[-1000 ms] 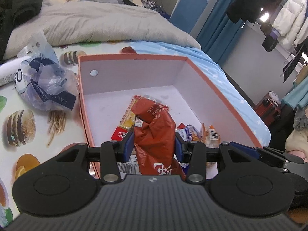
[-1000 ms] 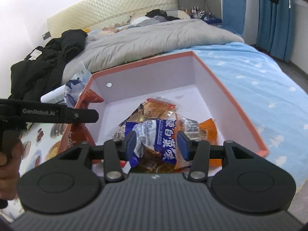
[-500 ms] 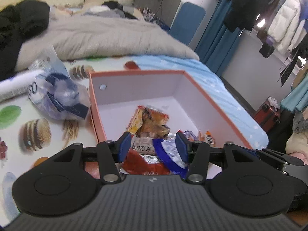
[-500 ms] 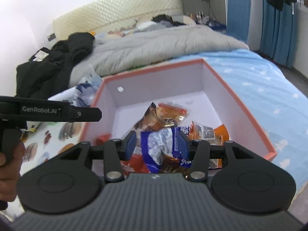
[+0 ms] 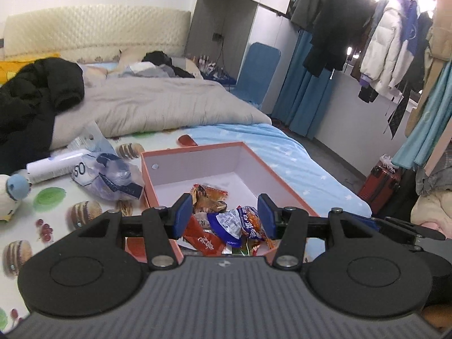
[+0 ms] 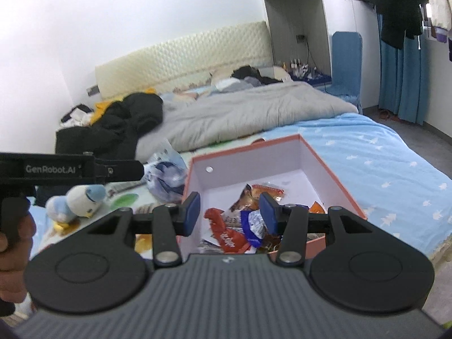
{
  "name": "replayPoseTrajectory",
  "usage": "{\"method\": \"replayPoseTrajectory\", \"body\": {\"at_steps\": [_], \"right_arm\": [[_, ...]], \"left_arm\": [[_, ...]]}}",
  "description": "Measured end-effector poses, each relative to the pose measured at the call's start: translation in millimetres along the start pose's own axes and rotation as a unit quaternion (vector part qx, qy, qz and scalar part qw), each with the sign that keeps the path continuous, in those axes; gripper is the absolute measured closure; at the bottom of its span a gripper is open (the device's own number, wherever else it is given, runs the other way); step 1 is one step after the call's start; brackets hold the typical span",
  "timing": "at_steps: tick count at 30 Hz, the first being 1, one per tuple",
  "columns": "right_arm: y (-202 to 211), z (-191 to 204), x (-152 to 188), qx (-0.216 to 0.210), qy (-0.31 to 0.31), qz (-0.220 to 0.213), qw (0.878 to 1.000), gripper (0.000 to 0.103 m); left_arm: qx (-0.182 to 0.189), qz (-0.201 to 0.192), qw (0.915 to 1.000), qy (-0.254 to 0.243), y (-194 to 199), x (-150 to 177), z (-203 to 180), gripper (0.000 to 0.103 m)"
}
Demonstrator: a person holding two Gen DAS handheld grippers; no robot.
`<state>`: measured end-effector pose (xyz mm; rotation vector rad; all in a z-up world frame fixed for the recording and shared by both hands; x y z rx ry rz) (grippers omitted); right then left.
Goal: Organize snacks
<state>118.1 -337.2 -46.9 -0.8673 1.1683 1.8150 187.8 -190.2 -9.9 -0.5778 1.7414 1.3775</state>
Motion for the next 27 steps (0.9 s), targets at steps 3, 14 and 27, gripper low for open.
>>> {"method": "replayPoseTrajectory", "body": {"at_steps": [3,14,27], "right_arm": [[20.6,8.8,0.6,0.003,-0.002,-0.012,1.0,0.054],[67.0,20.5,8.2,0.013,-0.002,-0.025,1.0,0.054],[103.9,31.5,46.2,0.03,0.006,-0.02,0.999,0.054]], "left_arm": [[-0.003,-0.005,1.0,-0.003,23.7,5.7,-1.9,0.046],[-0.02,-0.016,0.9996,0.007,84.1,32.9,-2.1,0.046],[-0.04,-0.007,0.9991,0.006,123.0,80.6,-3.2,0.046]]}}
Point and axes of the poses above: each gripper's, at about its wrist camera, not at the fingertips, and y roughly against the way its jaws point, z to its left, x to its underside, the point moved 5 cm from there along -y, roughly the way its jaws point, and after that the axes turned 14 degrees about -x, right-handed, at the moved point
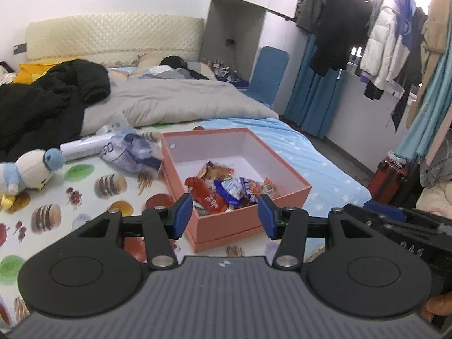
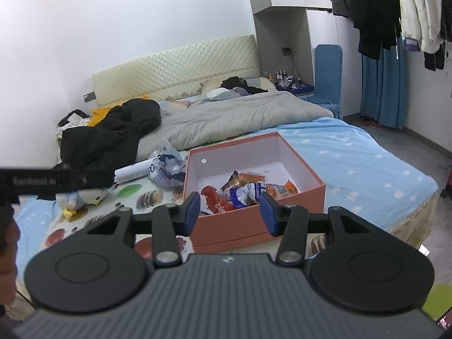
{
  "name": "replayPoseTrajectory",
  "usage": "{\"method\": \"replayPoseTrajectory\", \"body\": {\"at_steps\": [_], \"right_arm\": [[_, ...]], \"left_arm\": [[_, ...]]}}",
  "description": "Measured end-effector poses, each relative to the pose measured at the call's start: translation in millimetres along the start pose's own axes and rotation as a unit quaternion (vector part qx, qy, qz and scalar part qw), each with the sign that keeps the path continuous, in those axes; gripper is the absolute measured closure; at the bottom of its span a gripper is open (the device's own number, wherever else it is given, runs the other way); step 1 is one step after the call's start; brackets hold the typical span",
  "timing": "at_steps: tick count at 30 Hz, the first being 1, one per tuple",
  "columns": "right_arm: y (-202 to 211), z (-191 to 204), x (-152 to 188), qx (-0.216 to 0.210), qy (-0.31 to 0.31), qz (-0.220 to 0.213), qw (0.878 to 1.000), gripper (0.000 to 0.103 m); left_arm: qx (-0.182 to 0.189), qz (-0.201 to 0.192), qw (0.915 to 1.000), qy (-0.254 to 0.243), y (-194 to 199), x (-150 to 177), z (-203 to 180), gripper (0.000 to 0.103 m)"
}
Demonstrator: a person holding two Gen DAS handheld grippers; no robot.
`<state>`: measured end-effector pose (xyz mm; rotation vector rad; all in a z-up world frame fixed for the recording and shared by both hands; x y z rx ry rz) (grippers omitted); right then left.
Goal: Organize snacks
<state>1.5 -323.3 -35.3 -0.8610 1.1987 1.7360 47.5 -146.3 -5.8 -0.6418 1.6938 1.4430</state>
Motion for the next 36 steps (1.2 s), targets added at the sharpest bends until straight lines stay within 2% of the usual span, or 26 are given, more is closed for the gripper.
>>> {"method": "replayPoseTrajectory", "body": {"at_steps": [7,32,34,36], "right_arm": [[2.5,2.8,-2.4,-0.005,-0.003,-0.009,1.0,0.054],[7.5,3.4,-4.1,0.005,0.0,-0.023,1.0,0.054],[8.4,3.3,-4.5,0.006,0.001,-0.024,1.0,0.054],[8.4,3.4,-5.5,0.007,0.001,-0.025,1.0,0.054]], "left_arm": [[-0.007,0.007,0.9999,0.013,-1.3,5.5,9.0,0.046],[-0.004,0.005,1.0,0.007,-2.2,2.5,8.2,0.046],[-0.004,0.005,1.0,0.007,-2.2,2.5,8.3,0.045],[-0.005,0.003,1.0,0.008,-2.4,2.3,9.0,0.033]]}}
Point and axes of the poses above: each gripper's, at about its wrist camera, not at the fingertips, and y roughly against the way its jaws point, z to its left, x to its underside, the point moved 5 cm from there along -y, roughly the way its jaws point, and after that the axes turned 14 degrees about -x, right-handed, at the moved point
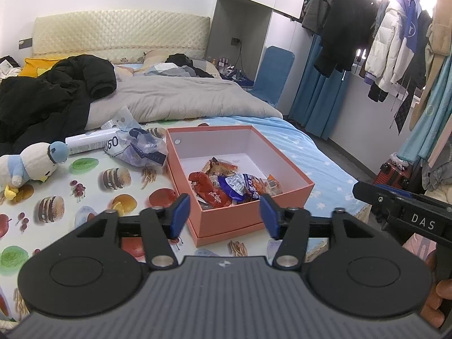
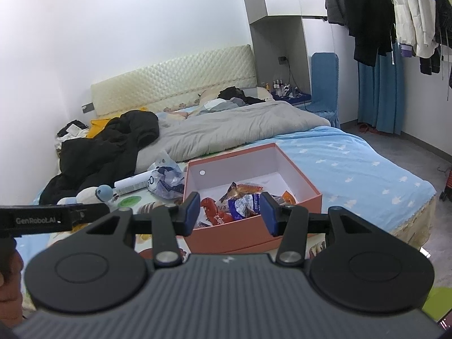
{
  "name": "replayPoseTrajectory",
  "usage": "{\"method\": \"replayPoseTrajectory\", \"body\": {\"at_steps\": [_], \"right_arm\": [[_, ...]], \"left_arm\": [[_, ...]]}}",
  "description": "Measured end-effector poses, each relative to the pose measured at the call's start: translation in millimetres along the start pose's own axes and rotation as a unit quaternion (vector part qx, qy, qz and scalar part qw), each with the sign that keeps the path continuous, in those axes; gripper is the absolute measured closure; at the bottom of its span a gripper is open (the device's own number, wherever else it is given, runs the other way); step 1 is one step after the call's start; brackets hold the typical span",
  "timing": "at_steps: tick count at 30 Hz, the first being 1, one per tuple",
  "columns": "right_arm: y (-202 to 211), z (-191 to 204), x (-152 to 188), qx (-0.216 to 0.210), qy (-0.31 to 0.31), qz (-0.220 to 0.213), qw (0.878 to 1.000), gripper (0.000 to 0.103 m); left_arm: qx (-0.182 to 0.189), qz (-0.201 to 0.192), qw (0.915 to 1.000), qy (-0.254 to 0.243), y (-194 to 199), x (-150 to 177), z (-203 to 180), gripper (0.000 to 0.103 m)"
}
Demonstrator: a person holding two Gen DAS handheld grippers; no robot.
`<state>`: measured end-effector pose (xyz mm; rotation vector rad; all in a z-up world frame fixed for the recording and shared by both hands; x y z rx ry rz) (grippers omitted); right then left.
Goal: Organize snacks
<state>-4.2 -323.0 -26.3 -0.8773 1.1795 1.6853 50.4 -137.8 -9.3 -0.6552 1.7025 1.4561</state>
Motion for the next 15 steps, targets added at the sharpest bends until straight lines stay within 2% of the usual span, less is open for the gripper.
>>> {"method": "replayPoseTrajectory", "body": {"at_steps": [1,2,3,4,5,6,15], "right_arm": [[0.3,0.7,0.9,0.001,0.0,0.0,1.0,0.054],[0.2,0.4,0.9,0.002,0.0,0.0,1.0,0.053],[-0.2,0.3,1.2,0.002,-0.001,0.001,1.0,0.046],[-1.1,1.0,1.6,0.001,-0.001,0.002,1.0,0.037],[-1.8,1.1,1.4,0.001,-0.002,0.002,1.0,0.016],[-1.5,0.6,1.1,0.004,-0.003,-0.001,1.0,0.007],[-4.0,-2.5,0.5,0.025,0.005,0.0,1.0,0.007]], "left_arm": [[-0.003,-0.002,1.0,0.001,1.1,-1.1,-1.4,0.028],[-0.009,-0.003,0.9999,0.002,0.7,-2.1,-0.8,0.018],[-0.014,-0.005,0.9999,0.002,0.7,-3.9,-1.2,0.01],[-0.017,-0.008,0.9998,0.002,0.8,-5.4,-0.8,0.008],[-0.019,-0.009,0.9998,0.002,0.2,-6.4,-0.2,0.007],[-0.019,-0.009,0.9998,0.002,-0.1,-7.7,0.4,0.006],[-0.028,-0.004,0.9996,-0.009,-5.2,-10.1,1.0,0.002]]}}
Point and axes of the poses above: each gripper's, at about its wrist camera, not at the fingertips, and y roughly against the way its jaws point, z to its left, x to its underside, the point moved 5 cm from there along -y, roughly the way its jaws point, and after that the axes turned 14 degrees about -x, right-handed, at the moved point
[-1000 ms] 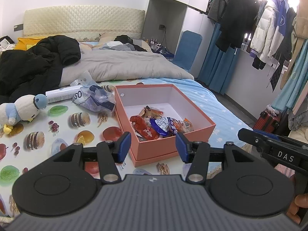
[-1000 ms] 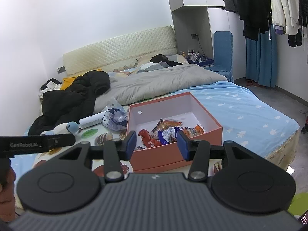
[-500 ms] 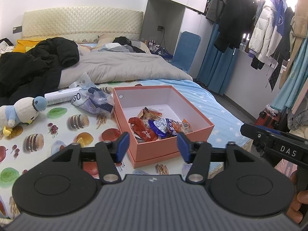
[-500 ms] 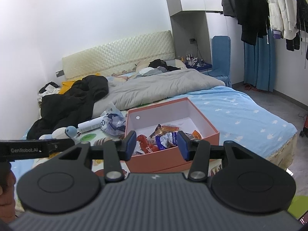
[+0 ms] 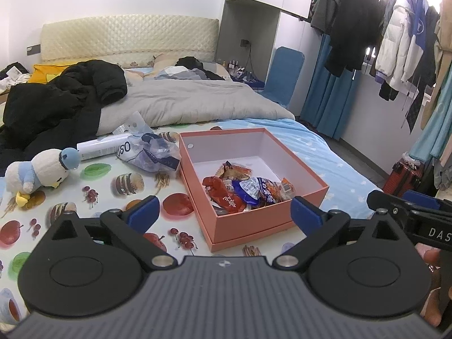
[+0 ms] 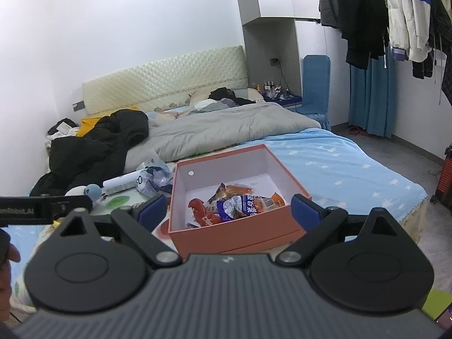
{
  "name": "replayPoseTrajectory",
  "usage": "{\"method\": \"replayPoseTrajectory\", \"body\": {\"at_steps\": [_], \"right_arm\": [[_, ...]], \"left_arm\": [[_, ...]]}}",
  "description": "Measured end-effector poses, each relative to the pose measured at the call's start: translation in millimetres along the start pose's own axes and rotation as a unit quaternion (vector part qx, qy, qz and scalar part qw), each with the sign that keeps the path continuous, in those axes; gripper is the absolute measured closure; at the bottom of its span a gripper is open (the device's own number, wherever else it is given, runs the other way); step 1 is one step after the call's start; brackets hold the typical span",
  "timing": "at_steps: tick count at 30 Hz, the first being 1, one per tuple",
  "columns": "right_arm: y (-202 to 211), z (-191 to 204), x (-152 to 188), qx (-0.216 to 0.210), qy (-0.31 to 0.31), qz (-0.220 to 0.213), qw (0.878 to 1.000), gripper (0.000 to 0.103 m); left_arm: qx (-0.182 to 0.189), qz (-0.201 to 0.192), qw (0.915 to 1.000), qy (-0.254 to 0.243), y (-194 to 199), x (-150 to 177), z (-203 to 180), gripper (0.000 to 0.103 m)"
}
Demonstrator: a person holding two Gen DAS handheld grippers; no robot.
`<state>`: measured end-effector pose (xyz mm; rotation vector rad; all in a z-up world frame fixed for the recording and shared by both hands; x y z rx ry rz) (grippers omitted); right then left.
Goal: Organize snacks
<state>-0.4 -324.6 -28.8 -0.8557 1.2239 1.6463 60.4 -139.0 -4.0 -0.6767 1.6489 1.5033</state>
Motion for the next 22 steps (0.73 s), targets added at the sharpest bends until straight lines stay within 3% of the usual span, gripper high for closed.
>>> {"method": "replayPoseTrajectory", "body": {"at_steps": [22], "right_arm": [[-0.4,0.6,-0.8,0.004,0.009,-0.002,1.0,0.007]], "left_arm": [[0.0,0.022,0.9997,-0.009,-13.0,0.5,-4.7,0.002]]}}
Point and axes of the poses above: each gripper's, at about its wrist camera, not at the fingertips, and y roughly against the way its jaws point, z to its left, x to its underside, the point moved 5 cm from there along -y, roughly the way its jaws point, and after that the axes turned 14 degrees about -x, right-handed, at the moved point
